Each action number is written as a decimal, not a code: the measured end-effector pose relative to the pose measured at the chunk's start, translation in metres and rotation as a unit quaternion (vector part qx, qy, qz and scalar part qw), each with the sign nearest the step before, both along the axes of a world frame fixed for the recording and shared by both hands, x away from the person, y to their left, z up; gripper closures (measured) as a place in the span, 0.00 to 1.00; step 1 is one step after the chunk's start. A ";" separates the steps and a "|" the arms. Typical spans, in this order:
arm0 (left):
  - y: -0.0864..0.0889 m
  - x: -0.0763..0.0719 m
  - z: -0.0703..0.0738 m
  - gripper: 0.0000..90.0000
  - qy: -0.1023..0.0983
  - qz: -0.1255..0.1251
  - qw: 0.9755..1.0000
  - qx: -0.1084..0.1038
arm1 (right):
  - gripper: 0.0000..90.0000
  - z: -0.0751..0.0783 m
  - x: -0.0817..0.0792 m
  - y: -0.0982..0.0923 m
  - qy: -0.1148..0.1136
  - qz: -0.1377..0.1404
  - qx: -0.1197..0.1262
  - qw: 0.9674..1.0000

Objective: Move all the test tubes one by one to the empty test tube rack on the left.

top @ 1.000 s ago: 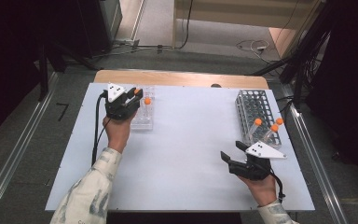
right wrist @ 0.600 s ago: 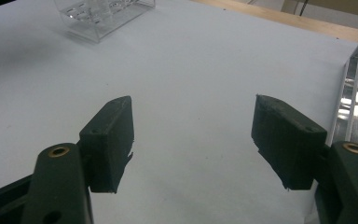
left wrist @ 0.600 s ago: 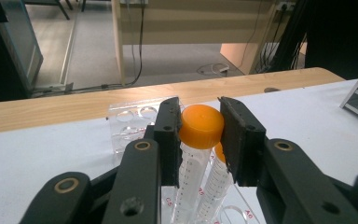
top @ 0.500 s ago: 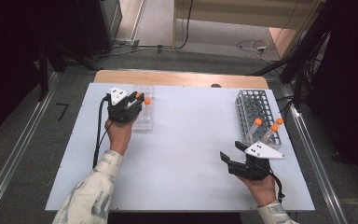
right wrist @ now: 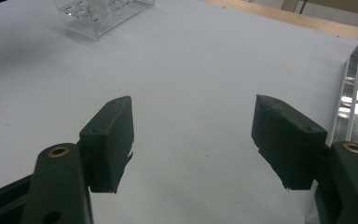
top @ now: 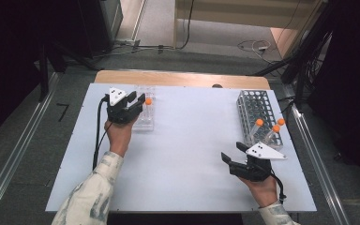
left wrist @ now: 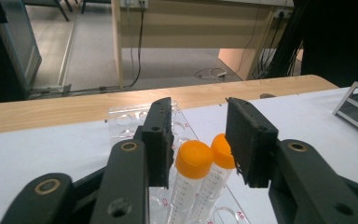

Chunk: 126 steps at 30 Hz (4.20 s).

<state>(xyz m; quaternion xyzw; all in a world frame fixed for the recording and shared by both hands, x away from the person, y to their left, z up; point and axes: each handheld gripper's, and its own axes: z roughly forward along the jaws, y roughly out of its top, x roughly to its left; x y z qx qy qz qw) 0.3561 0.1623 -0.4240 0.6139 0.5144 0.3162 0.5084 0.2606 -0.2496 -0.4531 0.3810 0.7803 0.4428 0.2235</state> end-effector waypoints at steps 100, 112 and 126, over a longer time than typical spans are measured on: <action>-0.027 -0.091 -0.022 0.37 0.002 -0.083 0.996 0.013 | 0.80 0.027 0.058 -0.048 -0.061 -0.218 0.009 0.974; -0.028 -0.092 -0.021 0.37 0.001 -0.086 0.996 0.012 | 0.80 0.054 0.035 -0.034 -0.107 -0.186 0.019 0.977; -0.033 -0.094 -0.021 0.37 0.000 -0.096 0.995 0.013 | 0.80 0.045 0.022 0.010 -0.087 -0.096 0.003 0.992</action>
